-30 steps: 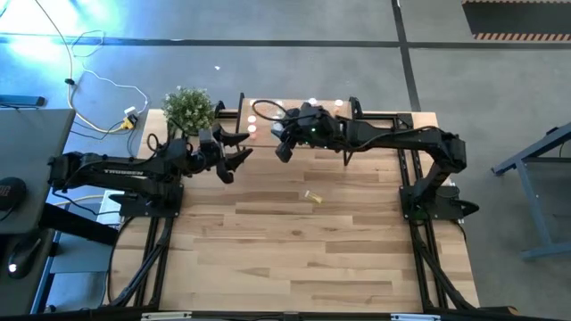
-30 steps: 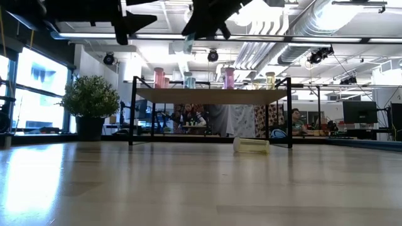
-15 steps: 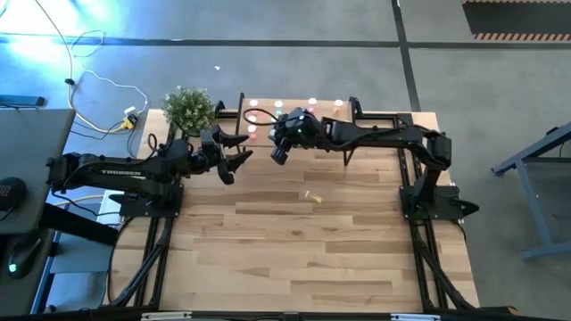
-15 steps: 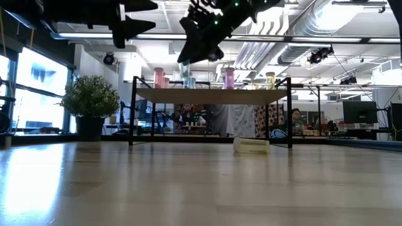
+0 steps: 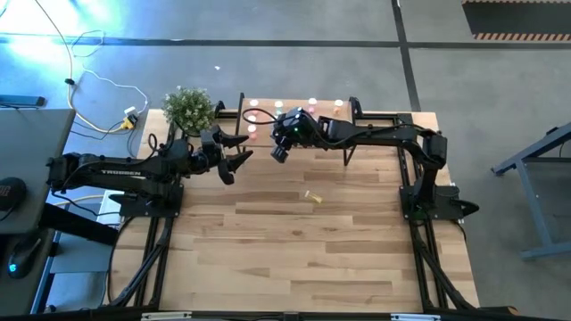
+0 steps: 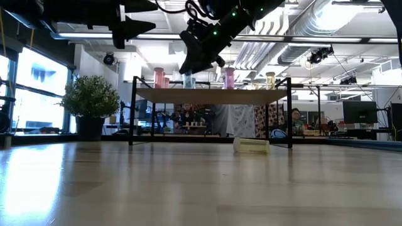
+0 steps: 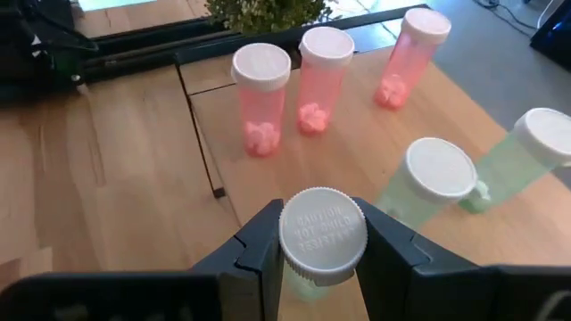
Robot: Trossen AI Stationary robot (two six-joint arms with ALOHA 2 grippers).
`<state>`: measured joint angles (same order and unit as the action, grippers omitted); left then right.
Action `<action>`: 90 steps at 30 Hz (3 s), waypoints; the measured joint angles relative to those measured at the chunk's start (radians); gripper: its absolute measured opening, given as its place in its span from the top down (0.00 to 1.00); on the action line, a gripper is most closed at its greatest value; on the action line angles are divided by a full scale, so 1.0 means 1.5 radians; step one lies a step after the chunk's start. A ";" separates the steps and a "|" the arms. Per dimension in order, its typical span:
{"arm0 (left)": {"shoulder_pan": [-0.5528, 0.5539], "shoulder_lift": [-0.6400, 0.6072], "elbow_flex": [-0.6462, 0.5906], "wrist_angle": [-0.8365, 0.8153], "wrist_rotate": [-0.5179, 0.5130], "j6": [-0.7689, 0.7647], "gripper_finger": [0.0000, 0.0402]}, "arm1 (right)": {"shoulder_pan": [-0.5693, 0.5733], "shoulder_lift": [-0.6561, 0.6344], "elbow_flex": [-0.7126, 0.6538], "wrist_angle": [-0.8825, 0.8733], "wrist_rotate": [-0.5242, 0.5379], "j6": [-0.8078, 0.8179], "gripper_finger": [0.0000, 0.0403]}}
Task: Pick and place medicine bottles onto shelf by color
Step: Put the blue pill bottle on the shelf aligned with the other blue pill bottles, then put the yellow pill bottle on the shelf aligned with the other yellow pill bottles
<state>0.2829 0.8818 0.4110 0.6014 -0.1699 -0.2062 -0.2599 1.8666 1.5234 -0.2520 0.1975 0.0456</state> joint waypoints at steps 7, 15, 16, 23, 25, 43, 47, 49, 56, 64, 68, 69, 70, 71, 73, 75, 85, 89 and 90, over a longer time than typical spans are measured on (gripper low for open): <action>0.000 0.001 0.000 0.000 -0.002 0.000 0.33 | -0.001 0.009 0.001 0.004 -0.007 0.004 0.75; 0.000 0.001 0.000 0.000 -0.002 0.000 0.33 | -0.001 0.009 0.001 0.003 -0.005 0.004 0.75; 0.000 0.001 0.000 0.000 -0.002 -0.001 0.33 | -0.001 0.009 0.001 0.002 -0.004 0.004 0.75; 0.000 0.001 0.000 0.000 -0.001 -0.001 0.33 | -0.001 0.010 0.000 -0.003 0.006 0.016 0.64; 0.000 0.001 0.000 0.000 -0.001 -0.001 0.33 | -0.001 0.010 0.000 -0.001 0.006 0.017 0.60; 0.000 0.001 0.000 0.000 -0.001 -0.002 0.33 | 0.000 0.008 0.094 -0.102 0.000 0.017 0.50; 0.000 0.001 0.000 0.000 -0.001 -0.002 0.33 | 0.005 0.008 0.147 -0.188 -0.011 0.036 0.50; 0.000 0.001 0.000 0.000 0.000 -0.001 0.33 | 0.011 0.008 0.179 -0.254 -0.017 0.050 0.50; 0.000 0.001 0.000 -0.020 0.001 0.000 0.33 | 0.060 0.007 0.260 -0.405 -0.034 0.064 0.50; -0.002 0.001 0.000 -0.072 0.004 0.000 0.33 | 0.125 0.006 0.262 -0.556 -0.033 0.106 0.50; -0.002 0.001 0.000 -0.074 0.011 0.000 0.33 | 0.157 0.006 0.262 -0.606 -0.024 0.120 0.50; -0.002 0.001 0.000 -0.074 0.011 0.000 0.33 | 0.164 0.006 0.262 -0.622 -0.021 0.122 0.50; -0.002 0.001 0.000 -0.074 0.010 0.000 0.33 | 0.171 0.006 0.262 -0.638 -0.016 0.125 0.50; -0.002 0.001 0.000 -0.074 0.010 0.000 0.33 | 0.178 0.006 0.262 -0.654 -0.007 0.130 0.50; -0.002 0.001 0.000 -0.074 0.010 -0.001 0.33 | 0.191 0.006 0.261 -0.686 0.014 0.141 0.50; -0.002 0.001 0.000 -0.074 0.010 -0.002 0.33 | 0.203 0.006 0.261 -0.717 0.032 0.156 0.50; -0.002 0.001 0.000 -0.074 0.010 -0.002 0.33 | 0.236 -0.059 0.075 -0.730 0.053 0.243 0.50; -0.002 0.001 0.000 -0.074 0.010 -0.001 0.33 | 0.240 -0.115 -0.023 -0.652 0.022 0.262 0.50; -0.002 0.001 0.000 -0.074 0.009 -0.001 0.33 | 0.240 -0.132 -0.045 -0.630 0.018 0.264 0.50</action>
<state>0.2794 0.8825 0.4110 0.4900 -0.1558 -0.2070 0.0998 1.6692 1.4556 -1.1964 0.2249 0.4410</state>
